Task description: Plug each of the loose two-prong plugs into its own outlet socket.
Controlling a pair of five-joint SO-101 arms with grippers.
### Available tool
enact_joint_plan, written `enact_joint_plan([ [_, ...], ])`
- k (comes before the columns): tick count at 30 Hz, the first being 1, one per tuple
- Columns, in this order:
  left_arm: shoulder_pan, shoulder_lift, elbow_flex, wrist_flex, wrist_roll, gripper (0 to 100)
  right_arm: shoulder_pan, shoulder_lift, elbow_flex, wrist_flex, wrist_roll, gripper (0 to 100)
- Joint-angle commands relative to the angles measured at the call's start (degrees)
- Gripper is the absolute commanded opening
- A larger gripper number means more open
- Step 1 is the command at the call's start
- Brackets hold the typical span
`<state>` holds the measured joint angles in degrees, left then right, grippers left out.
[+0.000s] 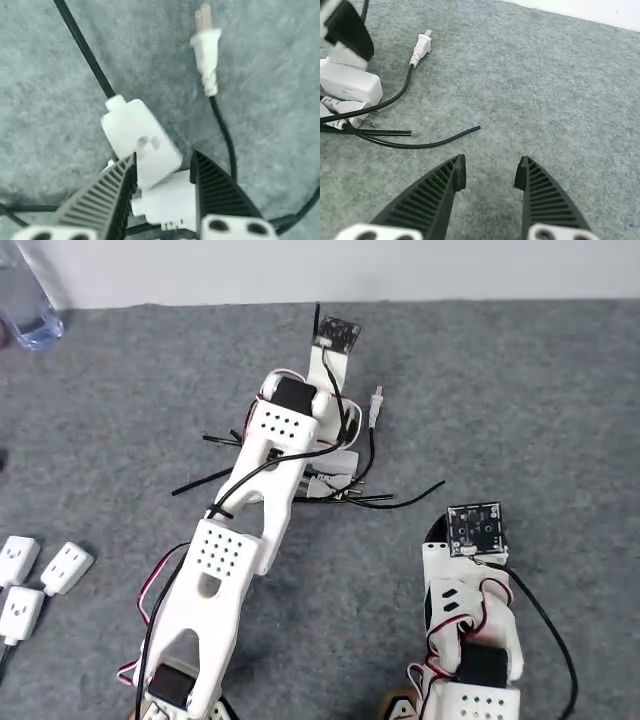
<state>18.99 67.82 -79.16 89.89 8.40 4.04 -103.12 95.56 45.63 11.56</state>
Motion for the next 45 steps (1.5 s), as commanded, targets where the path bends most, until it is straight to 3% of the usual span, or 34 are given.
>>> enact_joint_plan([
  [1,-0.53,-0.26,-6.55,2.64,0.97,15,-0.48,-0.04,0.88,0.66,0.62,18.0],
  [12,-0.44,6.68,-6.99,-0.44,3.16,15,-0.84,-0.13,0.88,1.63,0.7,18.0],
  [31,-0.26,6.59,-11.56,0.18,7.03,15,-1.98,-0.13,0.88,1.8,2.99,18.0],
  [38,3.52,5.27,-17.36,9.23,1.14,15,-1.98,-0.13,0.88,1.8,2.99,18.0],
  [45,3.87,-2.37,-15.08,10.99,0.7,15,-1.8,-0.13,0.88,1.8,2.99,18.0],
])
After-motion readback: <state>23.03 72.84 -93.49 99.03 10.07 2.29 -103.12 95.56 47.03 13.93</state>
